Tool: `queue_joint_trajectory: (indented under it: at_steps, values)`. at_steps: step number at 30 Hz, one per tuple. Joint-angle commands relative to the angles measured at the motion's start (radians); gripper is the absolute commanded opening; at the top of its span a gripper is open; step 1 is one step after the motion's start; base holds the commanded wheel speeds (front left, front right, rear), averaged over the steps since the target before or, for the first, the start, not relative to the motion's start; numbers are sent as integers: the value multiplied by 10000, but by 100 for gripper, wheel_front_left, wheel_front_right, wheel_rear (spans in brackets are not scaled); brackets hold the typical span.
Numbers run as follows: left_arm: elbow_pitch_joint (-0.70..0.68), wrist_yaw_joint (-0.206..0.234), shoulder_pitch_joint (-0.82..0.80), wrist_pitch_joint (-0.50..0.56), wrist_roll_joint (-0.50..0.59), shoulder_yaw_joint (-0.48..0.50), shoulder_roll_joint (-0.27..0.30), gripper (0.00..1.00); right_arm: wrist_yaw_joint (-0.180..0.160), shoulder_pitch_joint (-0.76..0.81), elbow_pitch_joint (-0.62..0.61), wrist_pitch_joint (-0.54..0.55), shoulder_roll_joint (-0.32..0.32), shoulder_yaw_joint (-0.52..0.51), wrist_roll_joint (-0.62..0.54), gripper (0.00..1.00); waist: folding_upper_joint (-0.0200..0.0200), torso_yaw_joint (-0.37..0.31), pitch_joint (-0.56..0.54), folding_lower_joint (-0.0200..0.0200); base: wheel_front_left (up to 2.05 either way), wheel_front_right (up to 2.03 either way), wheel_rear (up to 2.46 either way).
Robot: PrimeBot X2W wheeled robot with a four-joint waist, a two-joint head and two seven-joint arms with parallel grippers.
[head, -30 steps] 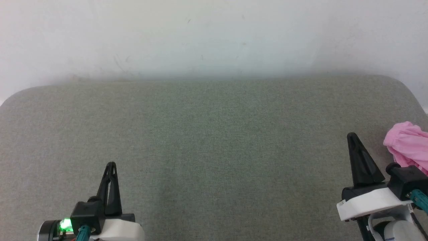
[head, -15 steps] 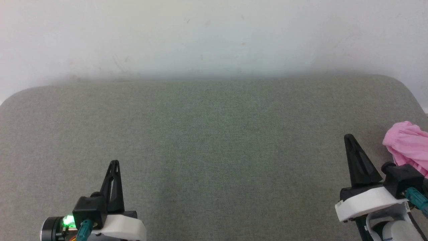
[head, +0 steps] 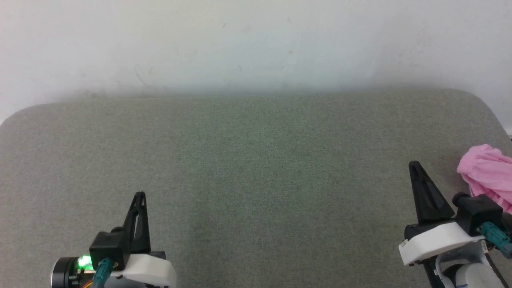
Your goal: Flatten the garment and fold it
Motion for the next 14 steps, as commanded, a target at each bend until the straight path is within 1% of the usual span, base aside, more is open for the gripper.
queue_joint_trajectory:
  at_steps: [1,14]
  values:
    - [50,-75,-254,44,113,62,-55,0,-4,80,-76,51,44,45,-101,0,0,-1,0,-1,0,0,0]
    - [130,-234,-376,309,150,99,-134,0,-5,102,-122,317,91,77,-244,0,0,-24,3,-1,0,0,0]
